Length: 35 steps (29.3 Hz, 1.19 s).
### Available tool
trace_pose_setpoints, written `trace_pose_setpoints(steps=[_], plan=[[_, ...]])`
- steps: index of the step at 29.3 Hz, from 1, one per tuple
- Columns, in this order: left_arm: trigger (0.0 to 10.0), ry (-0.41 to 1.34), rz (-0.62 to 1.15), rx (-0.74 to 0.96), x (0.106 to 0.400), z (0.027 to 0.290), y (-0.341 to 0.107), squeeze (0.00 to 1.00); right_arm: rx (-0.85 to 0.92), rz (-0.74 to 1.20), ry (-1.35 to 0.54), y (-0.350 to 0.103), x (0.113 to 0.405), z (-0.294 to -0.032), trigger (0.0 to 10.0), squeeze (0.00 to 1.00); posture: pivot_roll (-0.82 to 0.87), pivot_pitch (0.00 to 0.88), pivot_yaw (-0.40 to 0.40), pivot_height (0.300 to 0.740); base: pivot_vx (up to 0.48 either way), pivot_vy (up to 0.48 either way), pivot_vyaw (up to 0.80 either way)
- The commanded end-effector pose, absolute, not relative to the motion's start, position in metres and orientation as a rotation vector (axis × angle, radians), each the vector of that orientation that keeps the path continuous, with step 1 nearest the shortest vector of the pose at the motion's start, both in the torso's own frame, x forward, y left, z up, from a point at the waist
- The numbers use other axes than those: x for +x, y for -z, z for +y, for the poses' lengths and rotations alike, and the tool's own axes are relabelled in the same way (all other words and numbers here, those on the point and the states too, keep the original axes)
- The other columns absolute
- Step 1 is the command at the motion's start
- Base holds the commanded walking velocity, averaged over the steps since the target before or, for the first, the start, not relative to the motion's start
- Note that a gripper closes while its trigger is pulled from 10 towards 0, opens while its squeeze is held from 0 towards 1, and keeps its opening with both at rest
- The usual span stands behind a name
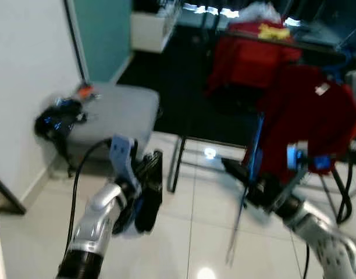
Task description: Hang hanger
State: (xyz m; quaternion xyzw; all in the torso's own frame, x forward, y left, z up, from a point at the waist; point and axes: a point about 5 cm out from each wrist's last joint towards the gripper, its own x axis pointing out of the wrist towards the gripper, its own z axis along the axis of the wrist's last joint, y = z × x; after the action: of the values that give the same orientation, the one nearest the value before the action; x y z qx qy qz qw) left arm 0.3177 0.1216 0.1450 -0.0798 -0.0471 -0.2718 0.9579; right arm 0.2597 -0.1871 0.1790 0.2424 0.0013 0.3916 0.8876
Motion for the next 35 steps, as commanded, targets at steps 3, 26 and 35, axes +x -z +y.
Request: trace_pose_setpoints(steps=[3, 26, 35], plan=[[10.0, 0.553, -0.073, -0.158, 0.315, 0.123, -0.14, 0.0, 0.527, 0.028, -0.835, -0.176, 0.258, -0.183, 10.0, 0.0, 0.03, 0.118, -0.076, 0.74, 0.439, 0.0, -0.8], [10.0, 0.543, -0.054, -0.183, 0.315, 0.118, -0.14, 0.0, 0.526, 0.088, -0.879, -0.172, 0.253, -0.178, 10.0, 0.0, 0.03, 0.112, -0.071, 0.74, 0.423, 0.0, -0.8], [10.0, 0.554, -0.046, -0.19, 0.316, 0.119, -0.14, 0.0, 0.509, 0.141, -0.965, -0.171, 0.241, -0.177, 10.0, 0.0, 0.02, 0.118, -0.068, 0.74, 0.0, 0.0, -0.8]])
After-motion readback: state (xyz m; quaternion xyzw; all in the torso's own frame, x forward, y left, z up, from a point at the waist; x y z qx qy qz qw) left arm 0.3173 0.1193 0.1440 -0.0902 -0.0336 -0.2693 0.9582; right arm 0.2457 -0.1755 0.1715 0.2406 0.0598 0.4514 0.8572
